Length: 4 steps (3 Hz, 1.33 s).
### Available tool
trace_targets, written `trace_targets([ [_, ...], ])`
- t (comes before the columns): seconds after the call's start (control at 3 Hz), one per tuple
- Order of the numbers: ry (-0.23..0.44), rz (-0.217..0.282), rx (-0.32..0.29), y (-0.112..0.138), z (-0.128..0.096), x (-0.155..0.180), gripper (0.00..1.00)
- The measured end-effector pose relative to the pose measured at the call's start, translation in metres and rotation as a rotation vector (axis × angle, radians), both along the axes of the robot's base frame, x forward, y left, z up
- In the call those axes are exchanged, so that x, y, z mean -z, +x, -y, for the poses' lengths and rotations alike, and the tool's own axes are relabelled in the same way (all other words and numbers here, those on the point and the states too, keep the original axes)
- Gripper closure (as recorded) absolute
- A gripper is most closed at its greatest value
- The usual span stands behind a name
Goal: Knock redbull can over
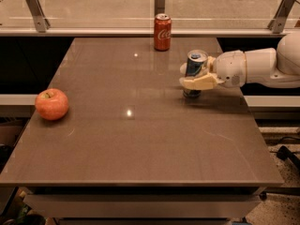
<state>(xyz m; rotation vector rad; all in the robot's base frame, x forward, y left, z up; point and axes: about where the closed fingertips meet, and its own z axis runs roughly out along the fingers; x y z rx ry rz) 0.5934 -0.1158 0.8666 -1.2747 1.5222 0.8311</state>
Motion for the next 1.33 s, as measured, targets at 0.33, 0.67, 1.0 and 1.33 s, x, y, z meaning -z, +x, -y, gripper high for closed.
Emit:
trace_targets([
  [0.33,-0.064,0.002,0.028,0.0,0.003,-0.004,1.0],
  [0.67,-0.151,0.006,0.072,-0.001,0.011,-0.008,1.0],
  [1.0,-0.23,0.003,0.108,0.001,0.018,-0.014,1.0],
  [1.33,-0.317,-0.001,0.137,0.005,0.023,-0.02,1.0],
])
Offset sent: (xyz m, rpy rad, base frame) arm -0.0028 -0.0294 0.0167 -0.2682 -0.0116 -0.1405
